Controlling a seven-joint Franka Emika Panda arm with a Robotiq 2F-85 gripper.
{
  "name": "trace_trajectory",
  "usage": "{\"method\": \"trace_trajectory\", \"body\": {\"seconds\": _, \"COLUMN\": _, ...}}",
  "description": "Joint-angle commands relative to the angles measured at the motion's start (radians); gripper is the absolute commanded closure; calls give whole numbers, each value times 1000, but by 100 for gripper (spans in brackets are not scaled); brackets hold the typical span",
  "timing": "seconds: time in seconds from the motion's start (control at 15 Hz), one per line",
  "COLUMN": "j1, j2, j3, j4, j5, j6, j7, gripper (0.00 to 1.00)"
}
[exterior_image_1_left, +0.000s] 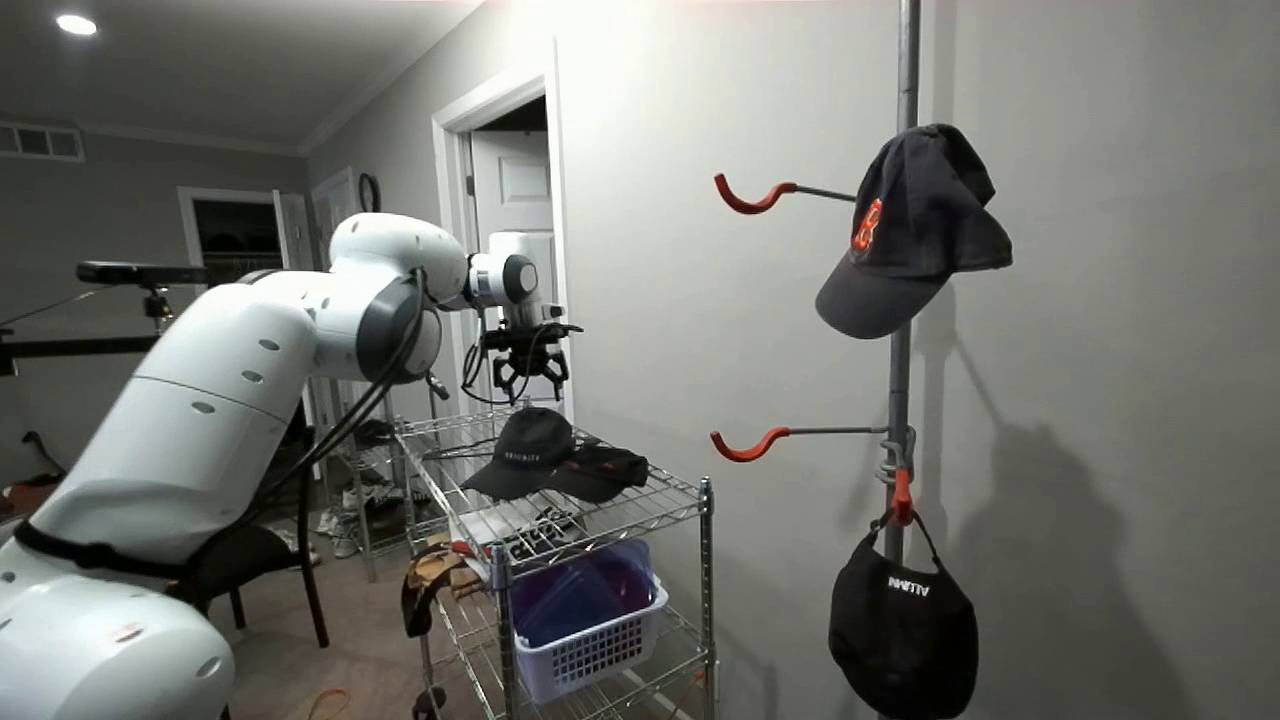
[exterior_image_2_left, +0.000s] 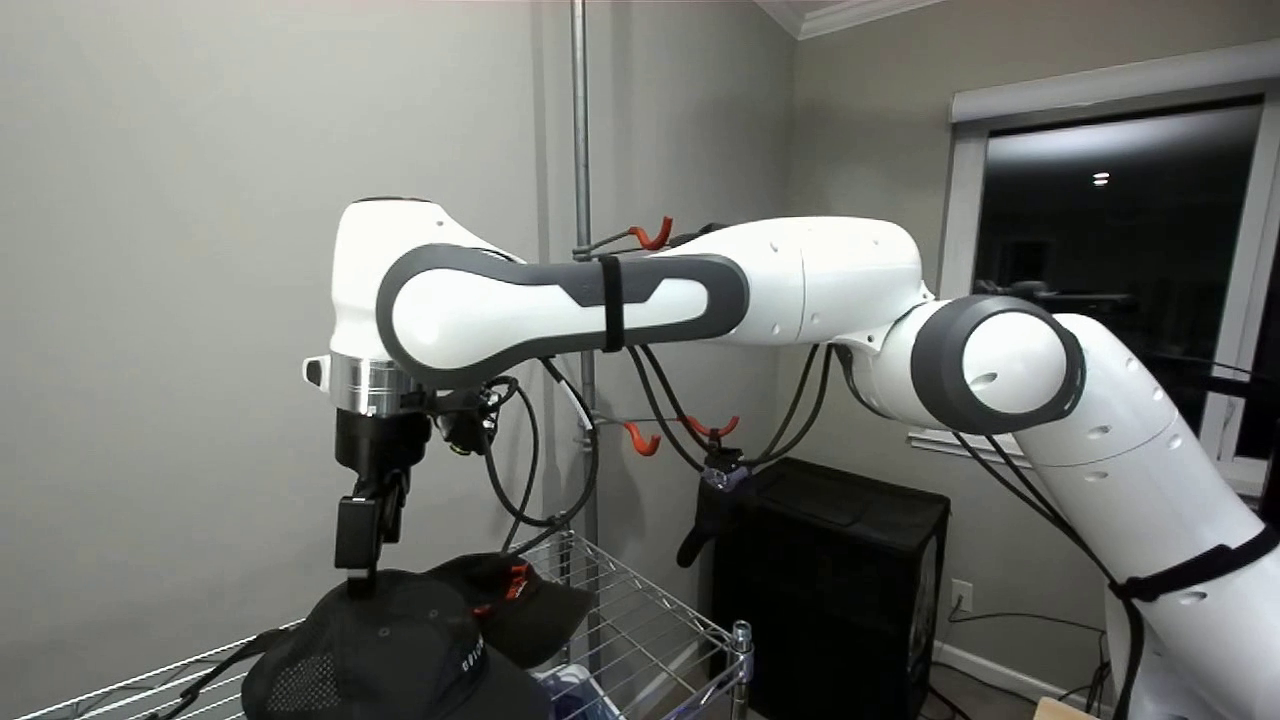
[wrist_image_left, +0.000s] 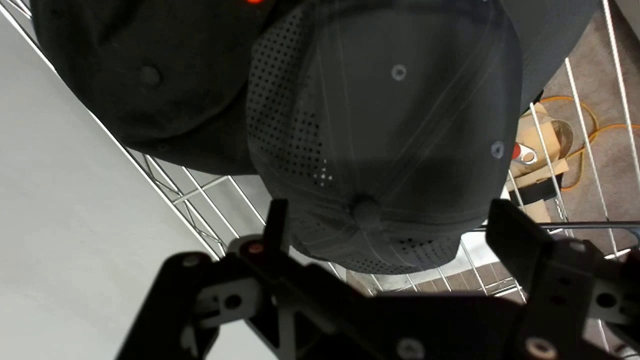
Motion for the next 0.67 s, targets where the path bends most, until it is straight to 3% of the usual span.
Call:
{"method": "trace_trajectory", "body": {"seconds": 0.0, "j1": 27, "j2": 67, "j3": -25, "j4": 112, "j5": 33, "j6": -55, "j7": 3, "gripper": 0}}
{"method": "trace_trajectory", "body": {"seconds": 0.6, "j1": 31, "j2": 157, "j3": -15, "j4": 253, "j5": 78, "j6": -245, "j7": -18, "gripper": 0}}
